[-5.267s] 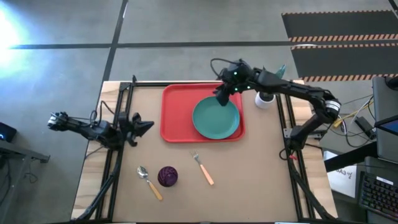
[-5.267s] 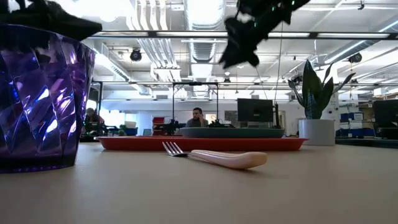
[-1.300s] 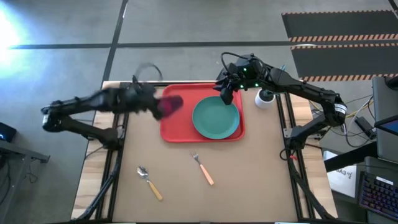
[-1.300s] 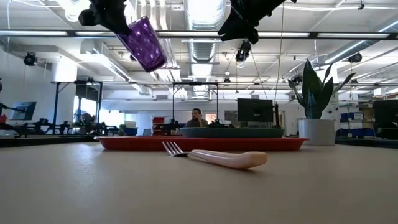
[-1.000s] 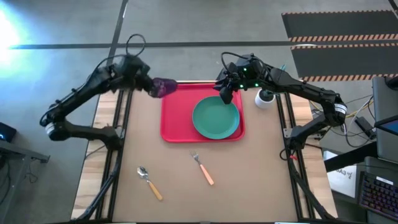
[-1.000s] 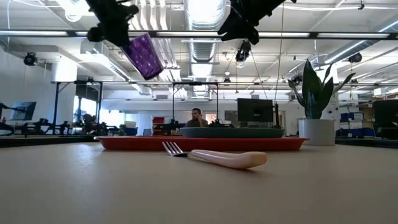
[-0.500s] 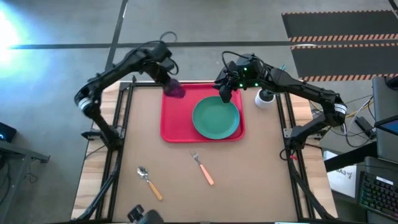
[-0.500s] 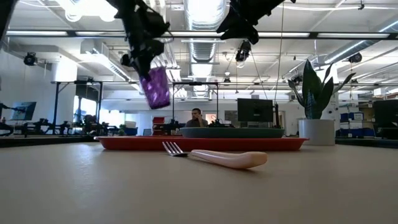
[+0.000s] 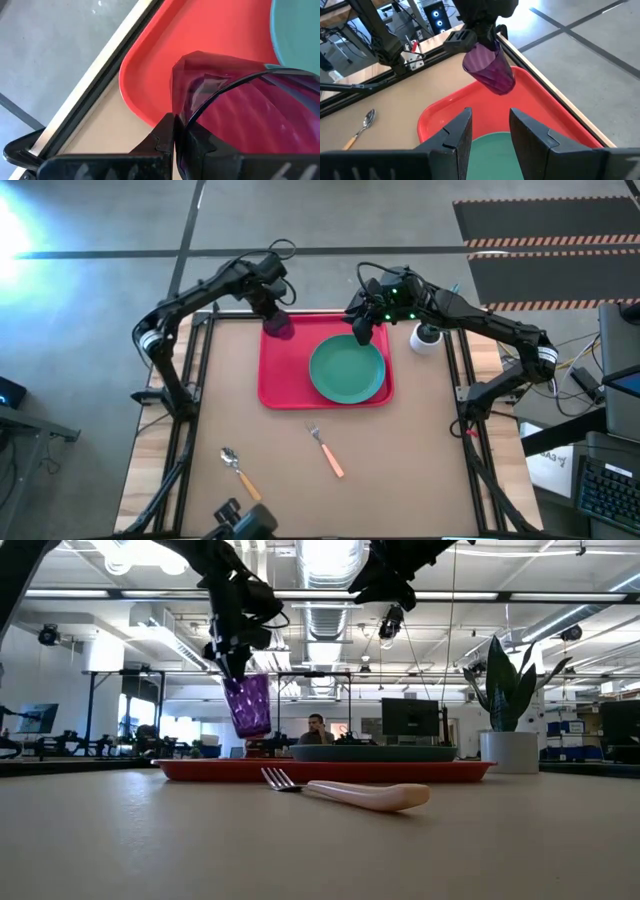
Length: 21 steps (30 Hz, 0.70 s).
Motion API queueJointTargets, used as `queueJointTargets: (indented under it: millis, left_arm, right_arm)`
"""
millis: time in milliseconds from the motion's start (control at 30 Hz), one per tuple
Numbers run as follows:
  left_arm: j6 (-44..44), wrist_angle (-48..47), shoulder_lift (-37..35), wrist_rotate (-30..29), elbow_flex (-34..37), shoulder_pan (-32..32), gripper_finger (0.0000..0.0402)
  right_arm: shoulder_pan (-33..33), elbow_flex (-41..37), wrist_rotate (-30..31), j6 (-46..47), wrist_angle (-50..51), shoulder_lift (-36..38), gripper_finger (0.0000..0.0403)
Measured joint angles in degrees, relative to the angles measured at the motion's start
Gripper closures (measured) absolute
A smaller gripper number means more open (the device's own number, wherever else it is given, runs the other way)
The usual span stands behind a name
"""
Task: Pick and place plate/cup/fork/spoon on tray
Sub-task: Put the violet cup on the top left of the orange tray
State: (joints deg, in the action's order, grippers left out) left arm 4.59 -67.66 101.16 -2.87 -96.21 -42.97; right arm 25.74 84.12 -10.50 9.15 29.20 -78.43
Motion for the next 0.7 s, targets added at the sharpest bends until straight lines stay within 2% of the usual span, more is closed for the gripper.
queueJointTargets:
  millis: [167, 700]
  left_arm:
    - [0.3, -0.3, 1.3, 1.8, 0.0, -0.4, 0.0402]
    - [2.0, -0.3, 6.1, 2.1, 0.0, -0.7, 0.0402]
  right_arm:
    - [0.0, 0.0, 0.0, 0.0, -0.1, 0.0, 0.0284]
    - [0.0, 0.0, 0.0, 0.3, -1.0, 0.0, 0.0284]
